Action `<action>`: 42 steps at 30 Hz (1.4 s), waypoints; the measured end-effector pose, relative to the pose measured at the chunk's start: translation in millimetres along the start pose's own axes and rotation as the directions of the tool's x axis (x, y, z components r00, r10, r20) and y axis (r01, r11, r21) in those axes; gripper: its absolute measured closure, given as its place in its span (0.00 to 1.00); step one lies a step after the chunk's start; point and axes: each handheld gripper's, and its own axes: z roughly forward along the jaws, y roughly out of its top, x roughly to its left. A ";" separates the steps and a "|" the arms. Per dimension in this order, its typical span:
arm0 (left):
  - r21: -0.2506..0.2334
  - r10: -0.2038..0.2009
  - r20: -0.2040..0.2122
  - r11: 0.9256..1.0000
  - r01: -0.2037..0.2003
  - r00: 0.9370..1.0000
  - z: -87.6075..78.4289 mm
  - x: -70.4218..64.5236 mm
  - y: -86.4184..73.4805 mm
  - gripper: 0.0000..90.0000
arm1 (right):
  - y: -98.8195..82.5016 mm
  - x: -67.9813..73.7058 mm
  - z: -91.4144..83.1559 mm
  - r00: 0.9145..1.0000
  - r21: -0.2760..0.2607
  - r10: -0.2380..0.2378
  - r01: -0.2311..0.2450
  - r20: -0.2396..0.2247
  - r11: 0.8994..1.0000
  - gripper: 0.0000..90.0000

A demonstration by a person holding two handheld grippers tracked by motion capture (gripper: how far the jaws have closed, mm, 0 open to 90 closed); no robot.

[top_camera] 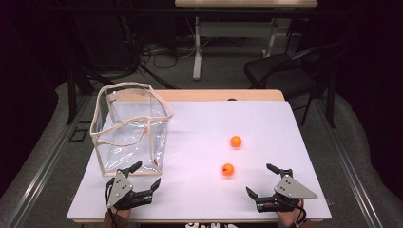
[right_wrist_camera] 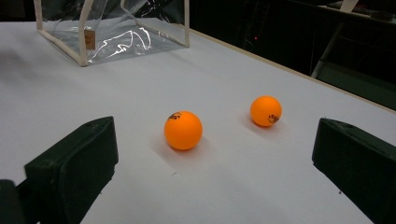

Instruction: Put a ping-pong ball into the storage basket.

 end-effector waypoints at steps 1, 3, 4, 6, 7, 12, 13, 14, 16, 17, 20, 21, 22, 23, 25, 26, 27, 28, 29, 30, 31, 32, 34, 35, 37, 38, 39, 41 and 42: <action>0.001 0.001 0.002 1.000 -0.001 1.000 0.4 0.0 -0.1 0.18 | 0.0 0.0 0.0 1.000 0.000 0.000 0.000 0.000 1.000 0.00; 0.003 0.001 0.002 1.000 -0.001 1.000 0.6 0.1 -0.3 0.18 | 0.5 0.7 2.4 1.000 0.010 -0.004 0.004 0.001 1.000 0.00; 0.002 -0.001 0.001 1.000 0.001 1.000 0.1 0.3 -0.5 0.18 | 1.3 0.8 5.0 1.000 0.020 -0.004 0.004 0.000 1.000 0.00; 0.001 0.001 -0.001 1.000 -0.001 1.000 -0.4 0.6 -0.6 0.18 | 2.2 0.1 8.2 1.000 0.028 -0.004 0.005 -0.002 1.000 0.00; 0.001 0.001 -0.001 1.000 -0.001 1.000 -0.4 0.6 -0.6 0.18 | 2.6 -0.2 10.3 1.000 0.027 -0.005 0.005 -0.005 1.000 0.00; 0.003 0.003 -0.001 1.000 -0.003 1.000 -0.7 0.2 -0.4 0.18 | 4.8 0.3 18.3 1.000 0.051 0.002 -0.001 -0.015 0.999 0.00; 0.002 0.002 0.001 1.000 -0.002 1.000 -0.6 0.2 -0.4 0.18 | 4.8 0.3 18.3 1.000 0.051 0.002 -0.001 -0.015 0.999 0.00; 0.002 0.003 0.000 1.000 -0.003 1.000 -0.5 0.1 -0.3 0.18 | 5.4 0.6 19.5 1.000 0.058 -0.001 0.002 -0.018 0.998 0.00; 0.000 0.003 0.001 1.000 -0.003 1.000 -0.5 0.0 -0.1 0.18 | 6.1 1.0 22.3 1.000 0.064 0.001 0.000 -0.022 0.998 0.00; 0.000 0.003 0.001 1.000 -0.003 1.000 -0.3 0.2 -0.2 0.18 | 6.4 1.0 25.0 1.000 0.071 0.005 -0.003 -0.025 0.998 0.00; 0.002 0.001 -0.002 1.000 -0.001 1.000 -0.3 0.5 -0.5 0.18 | 6.8 1.0 26.9 1.000 0.081 0.007 -0.005 -0.026 0.997 0.00; 0.000 0.002 -0.001 1.000 -0.002 1.000 -0.4 0.3 -0.3 0.18 | 7.0 1.0 28.2 1.000 0.085 0.010 -0.007 -0.028 0.996 0.00; -0.001 0.003 0.000 1.000 -0.003 1.000 -0.6 0.1 -0.2 0.18 | 7.2 1.0 29.3 1.000 0.085 0.010 -0.008 -0.028 0.996 0.00; 0.000 0.003 0.001 1.000 -0.003 1.000 -0.6 0.1 -0.2 0.18 | 8.0 1.3 31.0 1.000 0.094 0.012 -0.010 -0.027 0.996 0.00; 0.001 0.003 0.000 1.000 -0.003 1.000 -0.8 0.2 -0.4 0.18 | 8.0 1.0 31.8 0.999 0.095 0.014 -0.011 -0.031 0.995 0.00; 0.001 0.004 0.001 1.000 -0.004 1.000 -0.9 0.3 -0.3 0.18 | 8.1 0.9 33.1 0.999 0.095 0.015 -0.012 -0.029 0.995 0.00; 0.000 0.005 0.000 1.000 -0.005 1.000 -0.8 -0.2 -0.2 0.18 | 8.7 0.6 35.1 0.999 0.105 0.019 -0.016 -0.033 0.994 0.00; 0.000 0.005 0.000 1.000 -0.005 1.000 -0.8 -0.2 -0.2 0.18 | 8.9 0.5 36.4 0.999 0.103 0.021 -0.018 -0.032 0.995 0.00; -0.001 0.004 0.000 1.000 -0.004 1.000 -1.0 -0.5 -0.2 0.18 | 9.5 0.6 37.5 0.999 0.107 0.023 -0.020 -0.031 0.994 0.00; -0.002 0.002 0.000 1.000 -0.002 1.000 -1.0 -0.5 -0.4 0.18 | 10.0 0.7 38.5 0.999 0.112 0.026 -0.023 -0.031 0.993 0.00; -0.002 0.002 0.000 1.000 -0.002 1.000 -1.0 -0.5 -0.4 0.18 | 10.0 0.7 38.5 0.999 0.112 0.026 -0.023 -0.031 0.993 0.00; 0.000 0.002 -0.001 1.000 -0.002 1.000 -1.0 -0.2 -0.4 0.18 | 11.1 1.2 41.0 0.999 0.117 0.027 -0.023 -0.033 0.993 0.00; -0.001 0.002 0.000 1.000 -0.002 1.000 -1.1 -0.3 -0.3 0.18 | 11.7 2.2 43.3 0.999 0.121 0.027 -0.023 -0.036 0.992 0.00; 0.000 0.005 0.000 1.000 -0.005 1.000 -0.9 -0.3 -0.3 0.18 | 11.7 2.2 43.3 0.999 0.121 0.027 -0.023 -0.036 0.992 0.00; -0.001 0.003 0.001 1.000 -0.003 1.000 -0.8 -0.3 -0.3 0.18 | 12.0 2.8 45.7 0.999 0.130 0.031 -0.025 -0.043 0.991 0.00; 0.001 0.005 0.001 1.000 -0.005 1.000 -0.8 -0.3 -0.2 0.18 | 12.1 3.0 46.9 0.998 0.133 0.034 -0.028 -0.044 0.991 0.00; 0.001 0.005 0.001 1.000 -0.005 1.000 -0.7 -0.4 -0.1 0.18 | 12.2 2.9 48.1 0.998 0.137 0.035 -0.028 -0.047 0.990 0.00; 0.000 0.005 0.001 1.000 -0.005 1.000 -0.9 -0.4 -0.1 0.18 | 12.8 3.4 51.6 0.998 0.142 0.037 -0.029 -0.053 0.989 0.00; 0.001 0.005 0.002 1.000 -0.005 1.000 -0.9 -0.5 -0.2 0.18 | 12.9 3.5 52.6 0.998 0.145 0.039 -0.031 -0.054 0.989 0.00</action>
